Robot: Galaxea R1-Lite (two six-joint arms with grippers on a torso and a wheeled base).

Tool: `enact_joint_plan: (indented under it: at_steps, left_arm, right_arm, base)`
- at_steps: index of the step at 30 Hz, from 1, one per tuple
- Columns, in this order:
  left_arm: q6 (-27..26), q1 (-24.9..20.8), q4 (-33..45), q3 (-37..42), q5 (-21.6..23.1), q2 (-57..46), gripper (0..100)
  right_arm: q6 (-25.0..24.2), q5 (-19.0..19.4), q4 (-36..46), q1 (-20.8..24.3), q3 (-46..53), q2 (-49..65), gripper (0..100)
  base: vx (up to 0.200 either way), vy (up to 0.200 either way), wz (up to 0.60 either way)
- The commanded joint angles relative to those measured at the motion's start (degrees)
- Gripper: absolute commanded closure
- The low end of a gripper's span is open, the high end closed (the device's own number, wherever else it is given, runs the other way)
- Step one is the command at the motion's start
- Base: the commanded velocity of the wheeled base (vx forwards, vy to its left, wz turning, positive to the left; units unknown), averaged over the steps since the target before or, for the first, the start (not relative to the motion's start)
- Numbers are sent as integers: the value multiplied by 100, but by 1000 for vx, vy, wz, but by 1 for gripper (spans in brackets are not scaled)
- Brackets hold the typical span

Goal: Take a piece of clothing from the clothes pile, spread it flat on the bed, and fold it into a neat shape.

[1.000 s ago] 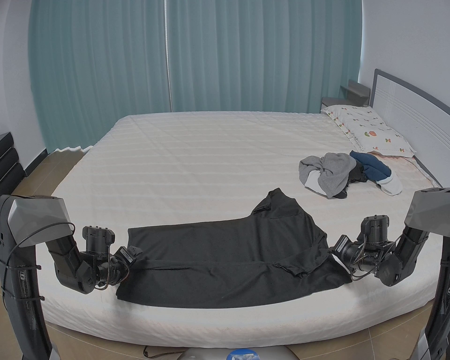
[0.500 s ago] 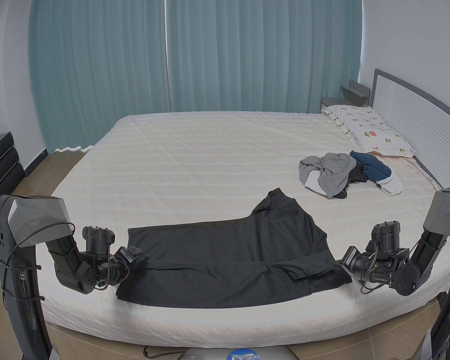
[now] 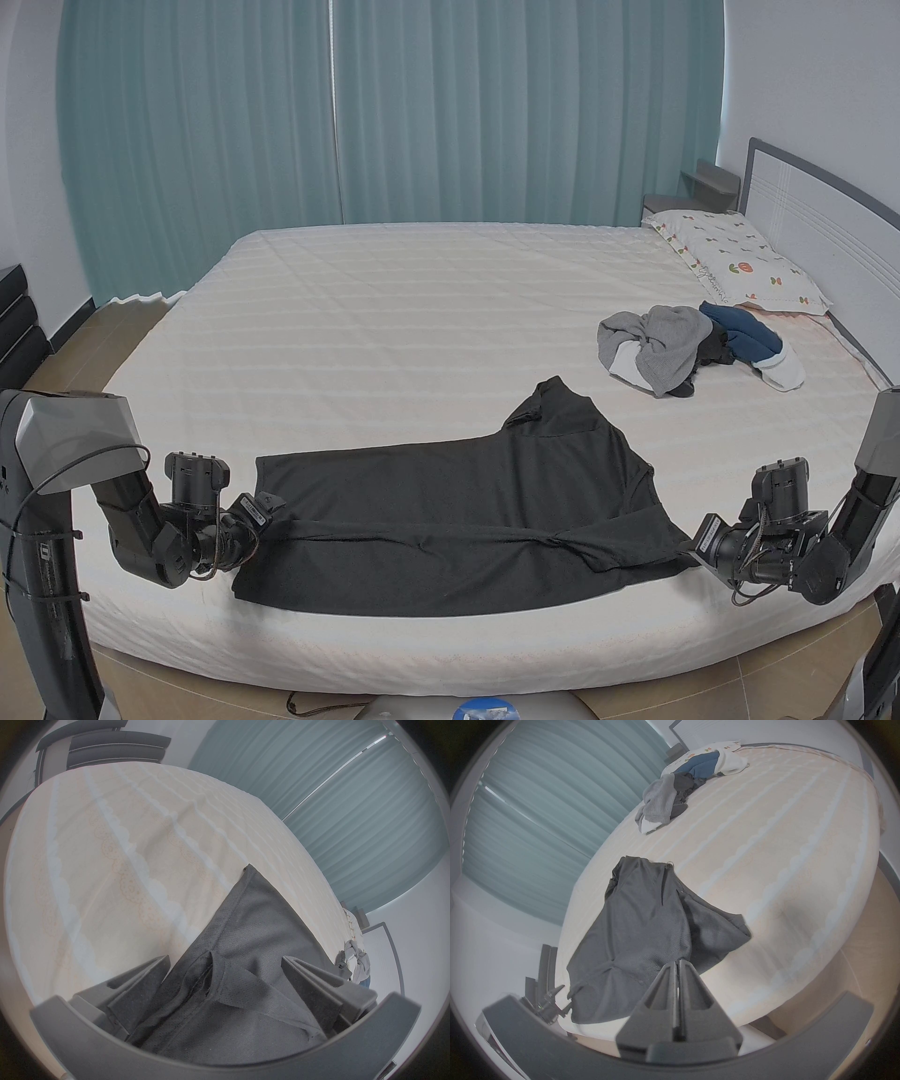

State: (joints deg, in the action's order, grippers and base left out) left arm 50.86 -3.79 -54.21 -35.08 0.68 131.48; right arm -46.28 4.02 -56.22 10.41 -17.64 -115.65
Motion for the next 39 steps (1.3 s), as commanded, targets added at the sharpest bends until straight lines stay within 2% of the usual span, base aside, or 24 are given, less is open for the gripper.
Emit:
enact_joint_plan:
  at_steps: [1,2,8,19,23,24,26,27,29,39]
  left_arm:
    - [12,1,-2,-7,2,1,0]
    - [12,1,-2,-7,2,1,0]
    - [12,1,-2,-7,2,-8,0]
    - [38,36,-2,10,2,-69,0]
    - [12,98,-2,46,20,-245,0]
    - [3,133,-2,46,28,-342,0]
    - [-15,133,-2,46,20,-377,0]
    - [-94,133,-2,54,20,-412,0]
    - [-199,142,-10,63,11,-403,0]
    - [-278,159,7,-25,90,-254,0]
  right_arm:
    - [286,-7,-55,-127,41,-397,100]
    - [382,-7,-108,-162,33,-511,0]
    - [462,-16,-302,-197,-29,-476,0]
    - [382,64,-196,-145,-1321,-722,0]
    - [136,213,-293,-153,-1391,-871,0]
    - [-215,398,-310,-206,-1409,-942,0]
    - [-409,529,-310,-250,-1418,-942,0]
    - [-576,758,-302,-347,-1365,-906,0]
    - [-584,863,-302,-417,-1347,-889,0]
    - [-655,881,-319,-681,-1374,-959,0]
  base:
    - [0,0,0]
    - [0,0,0]
    - [0,0,0]
    - [0,0,0]
    - [0,0,0]
    - [0,0,0]
    - [0,0,0]
    - [0,0,0]
    - [0,0,0]
    - [0,0,0]
